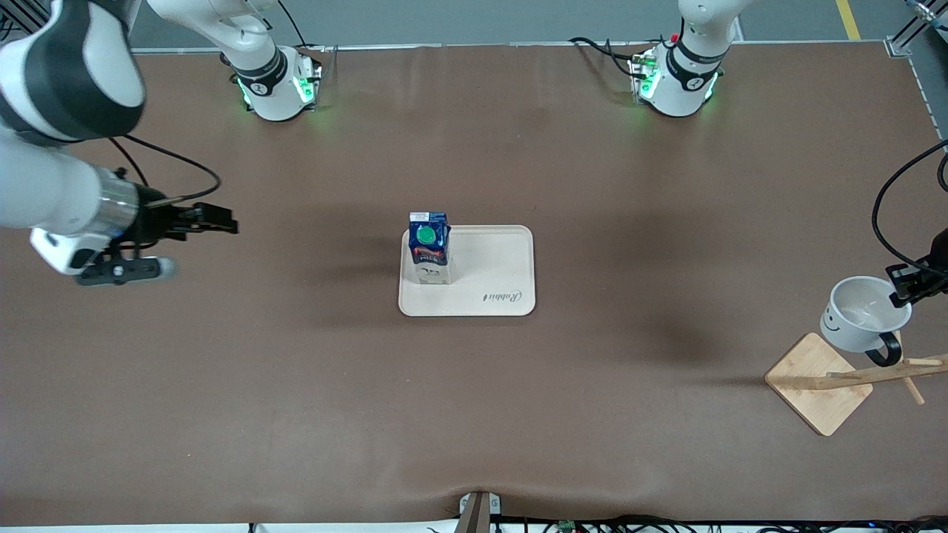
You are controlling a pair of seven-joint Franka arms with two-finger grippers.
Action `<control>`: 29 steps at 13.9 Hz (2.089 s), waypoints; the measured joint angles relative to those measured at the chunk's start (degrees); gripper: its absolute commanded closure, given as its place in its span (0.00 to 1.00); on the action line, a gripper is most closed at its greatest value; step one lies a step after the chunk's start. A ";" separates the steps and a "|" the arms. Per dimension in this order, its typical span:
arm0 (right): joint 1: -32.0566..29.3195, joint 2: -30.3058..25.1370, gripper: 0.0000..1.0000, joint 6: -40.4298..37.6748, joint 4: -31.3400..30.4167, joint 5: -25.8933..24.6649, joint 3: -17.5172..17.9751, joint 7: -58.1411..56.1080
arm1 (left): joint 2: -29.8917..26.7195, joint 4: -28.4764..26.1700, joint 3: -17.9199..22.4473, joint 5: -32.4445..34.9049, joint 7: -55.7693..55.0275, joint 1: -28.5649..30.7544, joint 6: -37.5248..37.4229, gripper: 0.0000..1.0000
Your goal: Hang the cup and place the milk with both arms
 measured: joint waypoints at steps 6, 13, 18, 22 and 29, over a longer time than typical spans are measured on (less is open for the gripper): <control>9.22 3.73 0.00 7.21 -0.03 4.93 0.17 3.61 | 1.51 -0.01 0.21 -6.02 9.74 4.53 3.13 1.00; 22.26 12.67 0.00 17.85 -0.15 7.73 0.21 14.34 | 3.63 0.05 0.23 -6.84 10.73 6.30 5.11 1.00; 23.76 14.75 0.00 18.25 -0.03 6.26 0.05 19.17 | 4.29 0.08 0.21 -7.25 11.24 6.50 5.72 0.99; 26.07 15.47 0.00 18.65 -0.06 4.54 0.07 23.13 | 5.29 0.24 0.14 -7.46 11.26 6.49 6.03 0.00; 27.18 17.21 0.00 19.83 -0.07 4.35 0.05 24.55 | 5.49 2.42 -0.42 -7.53 10.85 6.32 5.87 0.00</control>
